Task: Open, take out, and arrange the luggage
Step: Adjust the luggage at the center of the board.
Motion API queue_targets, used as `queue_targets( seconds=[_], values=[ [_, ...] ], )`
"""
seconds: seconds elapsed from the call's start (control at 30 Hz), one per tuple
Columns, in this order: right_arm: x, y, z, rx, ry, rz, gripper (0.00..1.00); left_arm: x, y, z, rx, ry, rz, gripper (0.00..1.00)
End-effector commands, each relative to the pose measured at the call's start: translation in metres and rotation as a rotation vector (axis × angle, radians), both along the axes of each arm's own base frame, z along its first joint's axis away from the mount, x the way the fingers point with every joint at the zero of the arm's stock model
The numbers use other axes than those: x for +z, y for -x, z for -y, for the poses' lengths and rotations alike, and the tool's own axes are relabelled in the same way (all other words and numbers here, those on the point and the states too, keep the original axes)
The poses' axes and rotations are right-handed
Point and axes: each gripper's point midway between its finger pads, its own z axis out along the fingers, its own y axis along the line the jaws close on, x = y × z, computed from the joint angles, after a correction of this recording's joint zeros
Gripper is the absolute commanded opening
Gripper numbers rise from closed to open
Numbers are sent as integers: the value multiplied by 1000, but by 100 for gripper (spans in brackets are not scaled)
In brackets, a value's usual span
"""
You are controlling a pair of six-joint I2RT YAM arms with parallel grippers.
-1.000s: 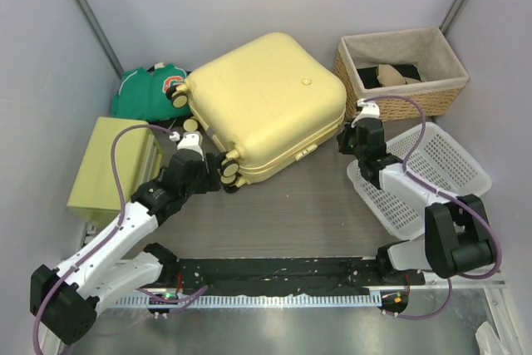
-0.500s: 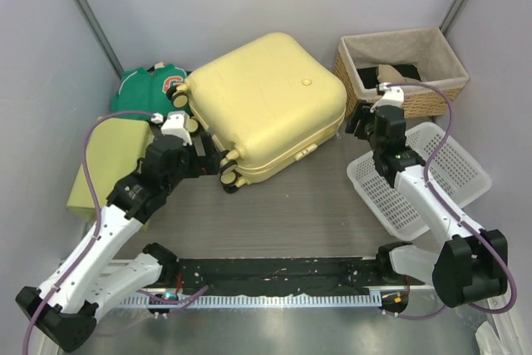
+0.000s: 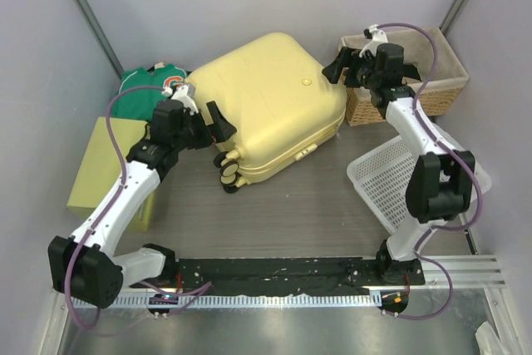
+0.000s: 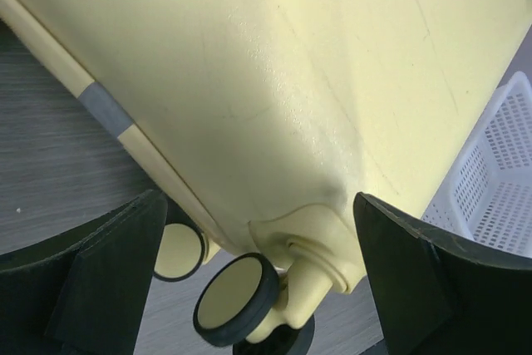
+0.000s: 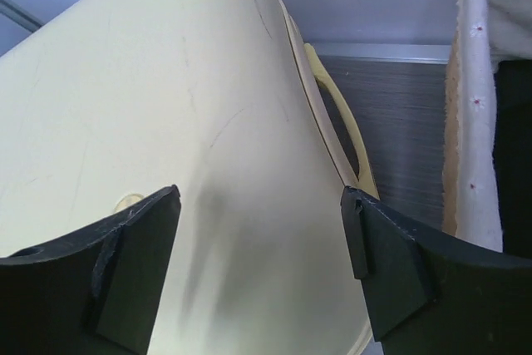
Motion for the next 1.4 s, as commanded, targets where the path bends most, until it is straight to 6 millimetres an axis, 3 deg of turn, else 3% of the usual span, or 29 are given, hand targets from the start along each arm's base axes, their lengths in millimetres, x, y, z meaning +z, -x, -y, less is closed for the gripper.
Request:
queue_targets(
  seconds=[0.0, 0.03, 0.17, 0.27, 0.5, 0.63, 0.8, 0.87, 0.9, 1.03, 1.1, 1.13, 1.37],
  values=[
    [4, -15, -23, 198, -99, -11, 87, 42, -23, 12, -39, 99, 124, 100],
    [9, -14, -29, 241, -111, -5, 87, 36, -29, 11, -34, 89, 114, 100],
    [-4, -4, -44, 335, -171, -42, 87, 8, -41, 5, -6, 29, 18, 100],
    [-13, 15, -51, 380, -223, -56, 87, -9, -49, 3, 9, 9, -13, 100],
    [-67, 51, -53, 387, -278, -178, 87, -37, -55, 4, 10, -19, -72, 100],
    [-82, 67, -53, 372, -292, -206, 87, -37, -54, -7, 46, -59, -60, 100],
    [-93, 84, -45, 312, -282, -234, 87, -14, -45, -29, 124, -115, 33, 100],
    [-89, 90, -42, 288, -280, -225, 86, -12, -45, -34, 136, -121, 38, 100],
    [-98, 95, -39, 261, -276, -243, 86, -13, -44, -34, 133, -117, 35, 100],
    [-100, 110, -34, 219, -282, -241, 86, -19, -53, -27, 116, -45, 9, 100],
    [-98, 117, -33, 213, -284, -231, 86, -12, -59, -12, 76, 27, 26, 100],
    [-99, 118, -33, 208, -284, -230, 86, -23, -65, -7, 67, 36, 1, 100],
    [-97, 133, -34, 218, -290, -227, 86, -37, -91, 20, -13, 52, -27, 100]
  ],
)
